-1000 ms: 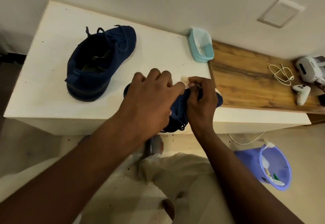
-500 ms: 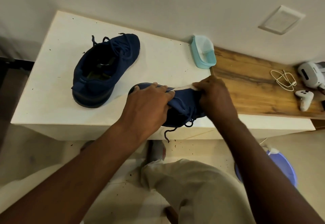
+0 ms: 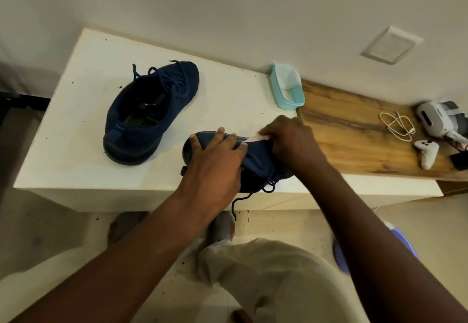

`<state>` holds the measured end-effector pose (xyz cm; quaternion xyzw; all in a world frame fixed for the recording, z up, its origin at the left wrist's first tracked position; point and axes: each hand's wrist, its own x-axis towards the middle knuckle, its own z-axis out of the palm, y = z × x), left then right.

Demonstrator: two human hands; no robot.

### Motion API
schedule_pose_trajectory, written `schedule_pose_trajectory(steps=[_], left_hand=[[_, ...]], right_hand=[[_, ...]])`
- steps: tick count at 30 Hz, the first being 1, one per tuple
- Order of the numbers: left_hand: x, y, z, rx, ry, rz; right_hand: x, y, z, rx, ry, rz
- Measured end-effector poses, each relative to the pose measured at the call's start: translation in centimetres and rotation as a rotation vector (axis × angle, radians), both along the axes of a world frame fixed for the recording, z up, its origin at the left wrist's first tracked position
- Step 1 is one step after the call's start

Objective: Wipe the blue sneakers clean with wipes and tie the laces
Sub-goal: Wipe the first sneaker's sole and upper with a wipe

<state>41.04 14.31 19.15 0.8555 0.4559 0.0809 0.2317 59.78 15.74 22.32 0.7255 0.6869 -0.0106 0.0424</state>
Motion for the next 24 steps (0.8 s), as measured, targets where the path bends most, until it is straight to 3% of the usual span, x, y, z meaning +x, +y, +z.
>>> schedule_pose_trajectory(steps=[2, 4, 8, 10, 15, 20, 24], left_hand=[[0.3, -0.2, 0.1, -0.012, 0.011, -0.002], [0.6, -0.2, -0.1, -0.014, 0.016, -0.013], [0.5, -0.4, -0.6, -0.025, -0.019, 0.006], [0.5, -0.6, -0.4, -0.019, -0.028, 0.010], [0.5, -0.8, -0.1, -0.031, 0.005, 0.018], [0.8, -0.4, 0.0, -0.043, -0.033, 0.051], [0.7, -0.5, -0.3, -0.026, -0.044, 0.068]], right_hand=[[2.1, -0.1, 0.7, 0.016, -0.005, -0.178], [1.2, 0.1, 0.4, 0.040, 0.062, -0.208], [-4.3, 0.1, -0.7, -0.057, 0.154, 0.056], [-3.6, 0.2, -0.5, -0.067, 0.189, 0.080], [3.5, -2.0, 0.1, 0.009, -0.015, -0.224], [2.4, -3.8, -1.1, 0.244, 0.285, -0.484], [-2.8, -4.9, -3.3, 0.259, 0.335, -0.279]])
